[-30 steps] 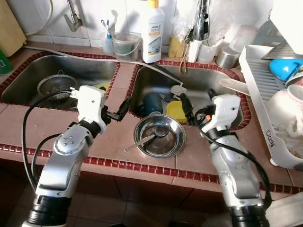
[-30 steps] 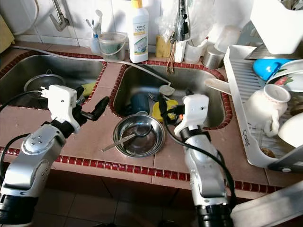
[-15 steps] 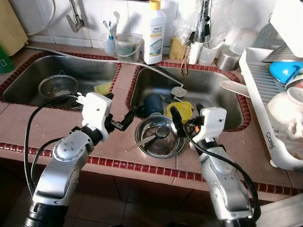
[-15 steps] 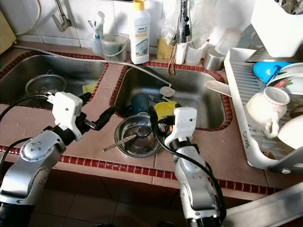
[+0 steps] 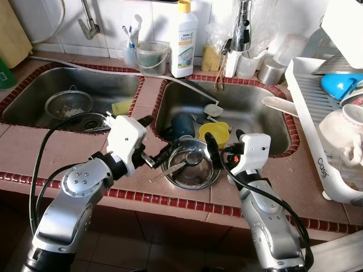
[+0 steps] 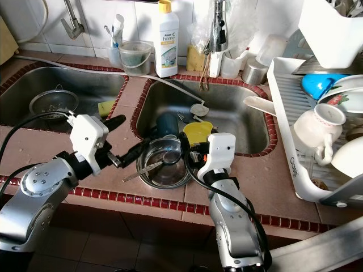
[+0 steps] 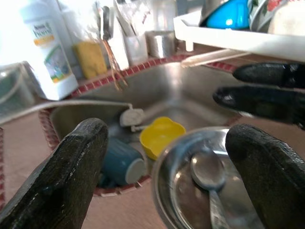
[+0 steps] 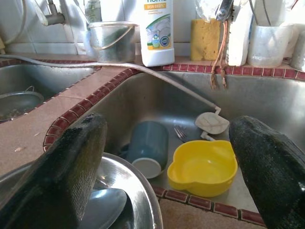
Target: Kitchen organization
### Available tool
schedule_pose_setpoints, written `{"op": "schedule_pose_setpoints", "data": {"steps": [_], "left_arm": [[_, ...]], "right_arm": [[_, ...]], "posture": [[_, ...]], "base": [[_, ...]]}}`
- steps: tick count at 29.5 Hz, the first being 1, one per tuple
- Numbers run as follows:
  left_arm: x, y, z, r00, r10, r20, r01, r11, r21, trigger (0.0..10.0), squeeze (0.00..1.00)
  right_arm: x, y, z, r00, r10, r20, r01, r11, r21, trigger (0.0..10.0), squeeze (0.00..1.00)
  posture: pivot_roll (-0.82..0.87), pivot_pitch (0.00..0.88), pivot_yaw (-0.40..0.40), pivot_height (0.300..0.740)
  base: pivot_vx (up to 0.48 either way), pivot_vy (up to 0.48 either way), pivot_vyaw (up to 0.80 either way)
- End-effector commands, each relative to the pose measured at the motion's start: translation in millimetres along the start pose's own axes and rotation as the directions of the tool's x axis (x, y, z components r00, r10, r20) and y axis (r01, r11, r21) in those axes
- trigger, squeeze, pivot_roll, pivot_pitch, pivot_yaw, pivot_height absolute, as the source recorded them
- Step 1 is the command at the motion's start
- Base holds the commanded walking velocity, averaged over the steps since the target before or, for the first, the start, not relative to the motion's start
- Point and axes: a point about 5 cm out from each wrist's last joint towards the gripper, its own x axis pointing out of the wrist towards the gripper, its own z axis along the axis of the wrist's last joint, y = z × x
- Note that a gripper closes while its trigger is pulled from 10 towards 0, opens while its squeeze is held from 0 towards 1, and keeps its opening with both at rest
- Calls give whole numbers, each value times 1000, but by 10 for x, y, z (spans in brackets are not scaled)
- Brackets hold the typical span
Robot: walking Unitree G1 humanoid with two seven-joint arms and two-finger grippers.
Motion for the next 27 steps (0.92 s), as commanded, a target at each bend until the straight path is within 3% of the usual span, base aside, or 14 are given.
{"op": "schedule_pose_setpoints", "data": {"steps": [1,4,5,8,12,21,27], "left_arm": [[-5,-92,-24,999,-43,-16,43,999,-12,10000,0],[-4,-129,-45,998,-55,-30,55,998,-6,10000,0],[12,-179,-60,997,-65,-39,63,998,-30,10000,0],[39,-232,-55,996,-75,-44,73,996,-44,10000,0],[62,-253,-48,995,-85,-50,82,995,-57,10000,0],[142,-293,-49,992,-81,-97,74,995,-73,10000,0],[164,-235,-71,990,-79,-113,72,996,-60,10000,0]], "right_arm": [[3,-43,112,999,-23,47,25,999,-24,10000,0],[18,-91,150,997,-48,60,50,998,-31,10000,0],[53,-222,243,989,-109,100,113,993,-41,10000,0],[88,-346,337,977,-166,137,176,982,-63,10000,0],[96,-351,357,973,-180,146,192,979,-71,10000,0],[8,39,231,994,-74,82,78,996,-37,10000,0],[-66,153,263,995,-31,92,36,998,-52,10000,0]], "posture": [[-85,122,5,740],[-87,126,12,740],[-89,130,18,740],[-91,132,23,740],[-92,135,29,740],[-95,156,41,740],[-106,161,45,740]], "base": [[0,0,0],[0,0,0],[0,0,0],[0,0,0],[0,0,0],[0,0,0],[0,0,0]]}}
